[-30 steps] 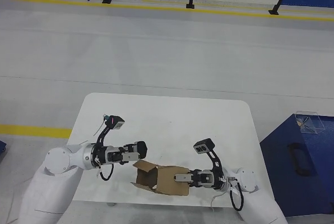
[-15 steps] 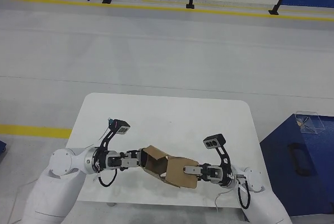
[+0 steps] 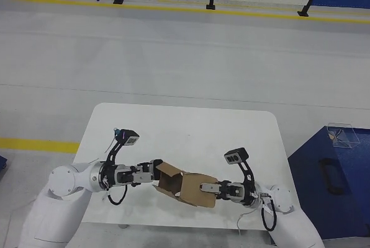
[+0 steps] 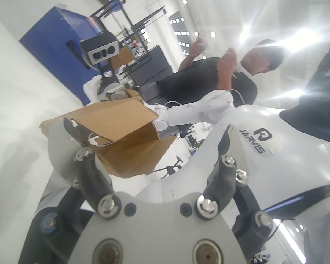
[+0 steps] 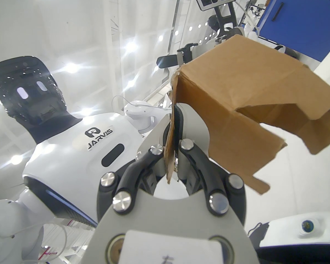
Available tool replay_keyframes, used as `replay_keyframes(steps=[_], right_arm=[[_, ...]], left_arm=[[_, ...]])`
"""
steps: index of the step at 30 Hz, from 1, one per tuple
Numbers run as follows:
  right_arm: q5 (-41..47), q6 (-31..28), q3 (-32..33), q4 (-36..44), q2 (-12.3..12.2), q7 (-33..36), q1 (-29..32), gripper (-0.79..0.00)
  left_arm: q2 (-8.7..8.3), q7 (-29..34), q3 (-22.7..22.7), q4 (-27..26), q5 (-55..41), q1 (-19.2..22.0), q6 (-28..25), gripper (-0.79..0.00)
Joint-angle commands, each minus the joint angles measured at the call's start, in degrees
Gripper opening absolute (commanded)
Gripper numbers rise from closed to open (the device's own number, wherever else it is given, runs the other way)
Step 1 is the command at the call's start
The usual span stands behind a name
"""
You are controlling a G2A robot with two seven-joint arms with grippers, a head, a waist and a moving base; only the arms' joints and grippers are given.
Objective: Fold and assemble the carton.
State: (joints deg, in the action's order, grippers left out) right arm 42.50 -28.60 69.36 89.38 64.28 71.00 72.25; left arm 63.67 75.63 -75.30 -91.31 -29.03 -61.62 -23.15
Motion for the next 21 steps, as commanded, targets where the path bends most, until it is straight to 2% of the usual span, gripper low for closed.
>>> replay_keyframes(steps=[1,5,10,14,21], right_arm=[[-2.1,-0.1,0.7,1.0,-0.2,-0.7,0.4,-0.785],[-4.2,0.2,1.9,2.8,-0.5,-1.2,1.3,-0.785],[-5.5,1.5,2.6,3.7,-0.8,-0.9,1.7,-0.785],[-7.9,1.8,1.7,4.1,-0.8,-0.4,1.6,-0.785],[-9.4,1.4,0.3,4.4,-0.8,-0.8,1.5,-0.785]], left_arm=[[-0.69,-0.6,-1.7,-2.2,9.2,-0.6,2.9,0.0],[-1.89,0.2,-4.0,-7.5,19.4,-2.5,9.0,0.0],[-2.74,2.9,-4.8,-12.0,21.9,-4.7,14.0,0.0],[-3.0,2.3,-4.0,-13.1,23.1,-4.9,15.6,0.0],[-3.34,2.8,-0.9,-11.9,27.5,-2.8,18.4,0.0]])
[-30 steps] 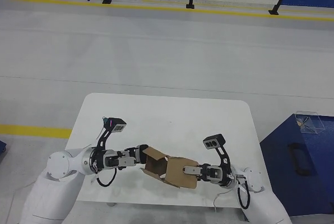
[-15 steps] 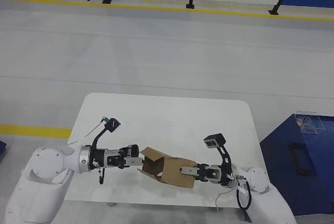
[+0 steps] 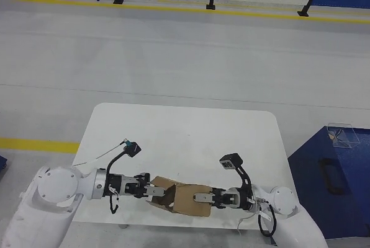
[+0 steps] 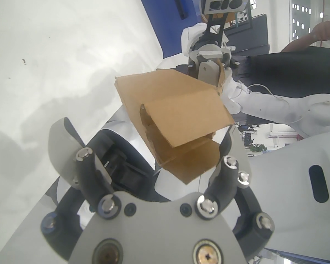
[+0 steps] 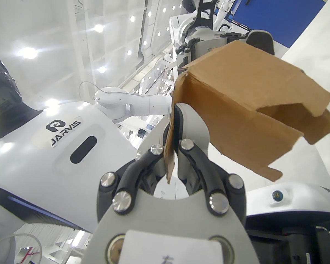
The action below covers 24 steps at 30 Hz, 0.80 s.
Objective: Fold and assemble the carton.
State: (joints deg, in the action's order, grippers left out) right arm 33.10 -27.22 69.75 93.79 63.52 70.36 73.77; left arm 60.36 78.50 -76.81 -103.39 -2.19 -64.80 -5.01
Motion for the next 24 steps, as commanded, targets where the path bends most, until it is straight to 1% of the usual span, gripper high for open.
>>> replay_keyframes(steps=[1,6,12,16,19,24], right_arm=[[0.1,-0.1,-0.1,0.0,0.0,-0.3,-0.1,-0.785],[2.4,-1.3,-0.1,-0.1,0.1,-1.4,0.0,-0.785],[4.0,-2.6,0.3,-0.6,0.2,-2.2,-0.2,-0.785],[3.5,-2.3,-0.4,-0.3,0.2,-1.3,-0.4,-0.785],[2.8,-2.6,-1.1,0.1,0.2,-0.7,-0.6,-0.785],[1.2,-3.0,-2.1,0.4,0.2,0.6,-0.8,-0.785]], left_arm=[[-0.03,-0.2,1.0,0.4,0.4,0.6,0.3,0.0],[-0.13,-0.4,2.5,1.6,0.1,1.6,-0.1,0.0],[-0.41,-0.5,2.5,2.4,-1.9,2.1,-1.2,0.0],[-0.67,-0.2,2.9,2.8,-1.6,2.2,-1.0,0.0],[-0.79,-0.3,3.8,3.0,-0.2,2.5,-0.5,0.0],[-0.9,-0.8,4.9,3.2,-0.4,3.0,-0.2,0.0]])
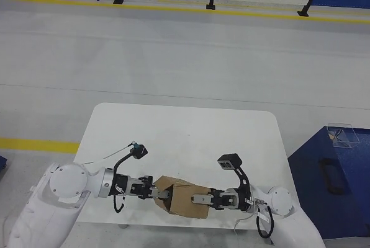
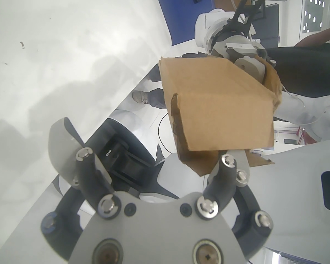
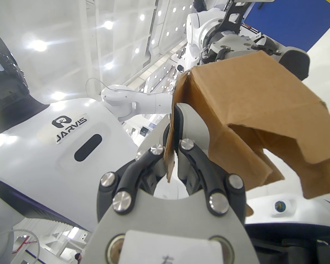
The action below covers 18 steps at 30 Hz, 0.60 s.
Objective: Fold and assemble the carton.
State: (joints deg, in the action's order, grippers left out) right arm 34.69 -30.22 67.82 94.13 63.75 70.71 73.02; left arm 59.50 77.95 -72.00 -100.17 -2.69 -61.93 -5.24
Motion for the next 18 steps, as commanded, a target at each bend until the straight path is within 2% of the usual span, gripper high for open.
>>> replay_keyframes(steps=[1,11,18], right_arm=[[-0.7,0.0,-0.4,0.1,0.0,0.6,-0.1,-0.785],[-0.4,0.7,-1.8,-0.6,0.0,2.0,-0.8,-0.785],[-1.5,-2.5,-1.3,-0.2,-0.1,0.9,-1.1,-0.785]], left_arm=[[-0.07,-0.5,0.2,-0.1,0.0,0.1,0.0,0.0],[-0.72,-1.8,-0.4,-1.5,0.2,-0.7,-0.6,0.0],[-0.89,-2.4,1.0,-1.4,-0.2,-1.0,-0.6,0.0]])
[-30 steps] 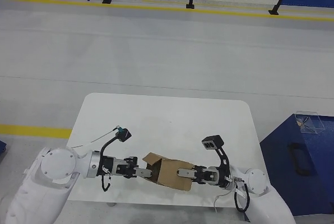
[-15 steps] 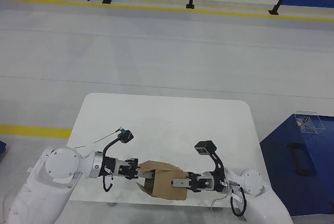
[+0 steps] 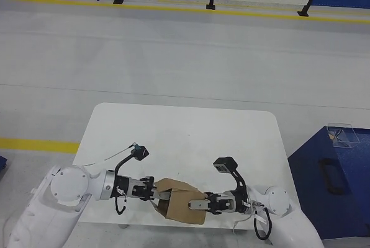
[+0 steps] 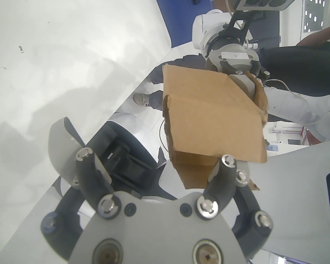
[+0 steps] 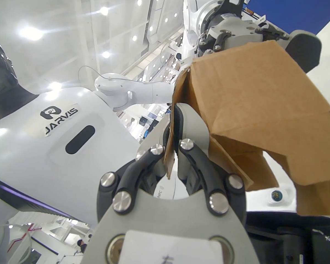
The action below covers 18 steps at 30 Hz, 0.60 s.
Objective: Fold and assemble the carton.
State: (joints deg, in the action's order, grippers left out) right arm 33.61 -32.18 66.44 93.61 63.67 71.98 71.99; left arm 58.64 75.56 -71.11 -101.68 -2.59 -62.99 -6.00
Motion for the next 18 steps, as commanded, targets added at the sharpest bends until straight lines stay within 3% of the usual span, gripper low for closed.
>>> replay_keyframes(steps=[1,13,18], right_arm=[[-1.0,-1.0,0.1,0.7,0.0,-0.9,0.0,-0.785],[-0.7,-6.0,-0.2,5.1,-0.9,-5.8,1.3,-0.785],[0.5,-4.9,-1.2,4.7,-1.5,-4.8,1.1,-0.785]], left_arm=[[-0.04,-0.1,0.2,0.3,-0.7,0.0,0.2,0.0],[-0.22,-0.7,1.0,2.8,-5.8,0.7,1.0,0.0],[-0.46,-0.6,0.7,2.3,-6.9,0.3,-0.5,0.0]])
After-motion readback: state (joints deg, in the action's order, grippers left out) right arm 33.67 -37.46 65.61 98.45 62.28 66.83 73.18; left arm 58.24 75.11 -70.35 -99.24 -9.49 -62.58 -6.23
